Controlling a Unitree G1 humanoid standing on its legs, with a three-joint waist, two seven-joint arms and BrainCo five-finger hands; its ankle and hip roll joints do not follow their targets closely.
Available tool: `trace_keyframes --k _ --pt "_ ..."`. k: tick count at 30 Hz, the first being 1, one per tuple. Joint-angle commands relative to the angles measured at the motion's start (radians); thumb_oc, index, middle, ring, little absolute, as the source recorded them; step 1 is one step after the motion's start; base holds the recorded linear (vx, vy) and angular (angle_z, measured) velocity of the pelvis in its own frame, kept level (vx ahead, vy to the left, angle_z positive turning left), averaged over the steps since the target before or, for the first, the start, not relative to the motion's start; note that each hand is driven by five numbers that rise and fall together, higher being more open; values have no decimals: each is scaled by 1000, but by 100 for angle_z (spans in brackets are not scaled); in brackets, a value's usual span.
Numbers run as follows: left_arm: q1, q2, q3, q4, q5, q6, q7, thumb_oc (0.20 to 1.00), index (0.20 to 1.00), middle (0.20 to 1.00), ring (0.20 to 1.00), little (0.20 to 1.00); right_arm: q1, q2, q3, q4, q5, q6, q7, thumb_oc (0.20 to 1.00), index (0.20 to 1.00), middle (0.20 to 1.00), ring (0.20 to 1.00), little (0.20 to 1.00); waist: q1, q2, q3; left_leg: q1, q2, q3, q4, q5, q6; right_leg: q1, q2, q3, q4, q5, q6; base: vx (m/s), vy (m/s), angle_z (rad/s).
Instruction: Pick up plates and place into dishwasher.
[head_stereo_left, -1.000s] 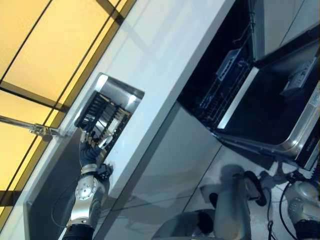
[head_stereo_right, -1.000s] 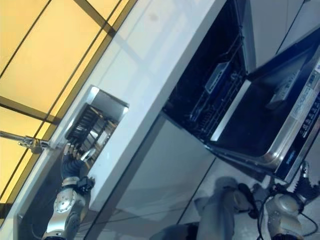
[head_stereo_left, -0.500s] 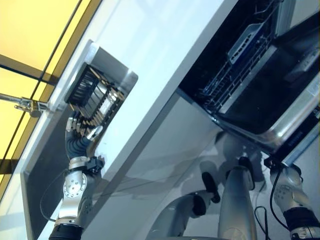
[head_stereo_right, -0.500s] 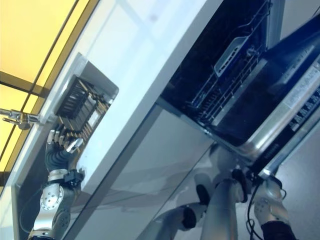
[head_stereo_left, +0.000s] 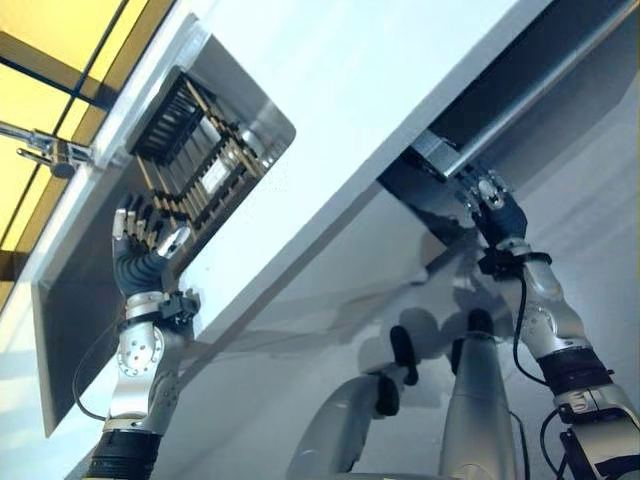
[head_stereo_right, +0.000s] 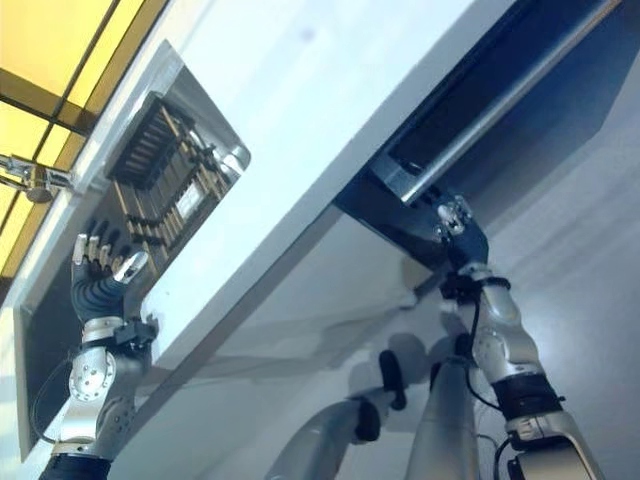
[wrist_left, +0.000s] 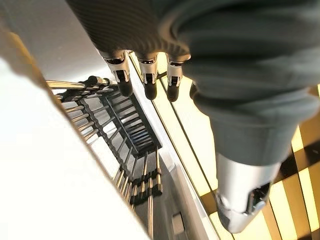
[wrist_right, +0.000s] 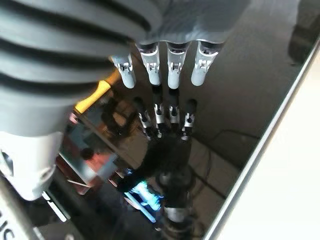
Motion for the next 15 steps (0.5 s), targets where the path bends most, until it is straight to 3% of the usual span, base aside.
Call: trace_keyframes --k 1,3,7,15 --pt "-10 7 -111 85 31 95 -25 1000 1000 1000 1000 1000 -226 90 120 -322 -39 -47 320 1000 1000 1000 1000 1000 16 -71 127 26 -25 -13 121 -101 24 140 30 33 -310 151 98 -33 -79 0" --pt "-15 17 -98 88 32 109 -33 1000 1000 1000 1000 1000 -193 121 120 -349 -28 -58 341 1000 1000 1000 1000 1000 21 -97 113 58 -19 -22 118 -109 26 183 33 26 -320 150 101 -5 -65 3" --pt "-20 32 -78 105 33 118 -42 1000 1000 1000 1000 1000 -106 161 84 -345 -43 -73 293 1000 1000 1000 1000 1000 27 -155 58 130 -7 -34 85 -116 31 281 40 13 -378 165 108 7 -29 12" --pt "20 2 -30 145 115 126 -64 1000 1000 1000 1000 1000 208 224 16 -299 -17 -76 283 1000 1000 1000 1000 1000 17 -265 -92 292 19 -42 -27 -119 41 464 66 9 -512 204 128 50 -4 15"
